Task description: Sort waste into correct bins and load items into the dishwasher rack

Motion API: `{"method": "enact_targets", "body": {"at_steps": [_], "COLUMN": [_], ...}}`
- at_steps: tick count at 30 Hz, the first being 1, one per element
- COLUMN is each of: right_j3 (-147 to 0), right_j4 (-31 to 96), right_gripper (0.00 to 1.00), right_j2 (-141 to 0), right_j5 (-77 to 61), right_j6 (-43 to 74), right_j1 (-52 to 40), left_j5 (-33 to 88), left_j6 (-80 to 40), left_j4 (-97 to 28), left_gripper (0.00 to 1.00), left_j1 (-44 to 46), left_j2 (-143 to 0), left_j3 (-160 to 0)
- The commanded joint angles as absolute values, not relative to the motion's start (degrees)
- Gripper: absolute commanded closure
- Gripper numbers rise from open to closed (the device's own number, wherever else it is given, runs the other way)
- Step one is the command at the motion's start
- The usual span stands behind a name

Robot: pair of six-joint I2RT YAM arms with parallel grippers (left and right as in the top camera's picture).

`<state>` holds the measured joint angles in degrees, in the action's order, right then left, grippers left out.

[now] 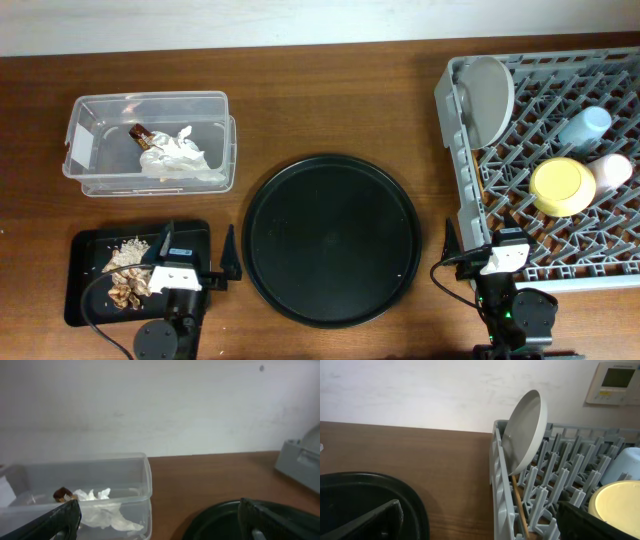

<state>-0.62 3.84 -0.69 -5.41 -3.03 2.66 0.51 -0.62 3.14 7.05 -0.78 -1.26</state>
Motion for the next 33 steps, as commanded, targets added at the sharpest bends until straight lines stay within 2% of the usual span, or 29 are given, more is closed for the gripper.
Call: {"method": "enact_targets", "body": {"at_steps": [1,4,33], "right_j3": [-0.32,-0.32,-0.32], "right_j4": [4.12,4.12,4.12], "right_gripper": [0.01,0.01,0.01], "right_j2": [-0.25,-0.25,-0.30], "right_j5": [-4.89,-4.89,-4.89], "right_j6": [-3.01,-3.01,-3.01], "right_j1": [3.03,3.03,3.03], "left_j5": [5.15,4.47,4.10], "left_j6": [4.01,4.51,4.62], "left_j4": [-0.01,-4.38,-4.36], "left_gripper": [0.01,0.01,0.01], "left_j1": [3.81,2.94,2.94], "left_j2": [-0.27,-0.27,-0.30], "left_j3": [-0.47,-0.47,-0.47]}}
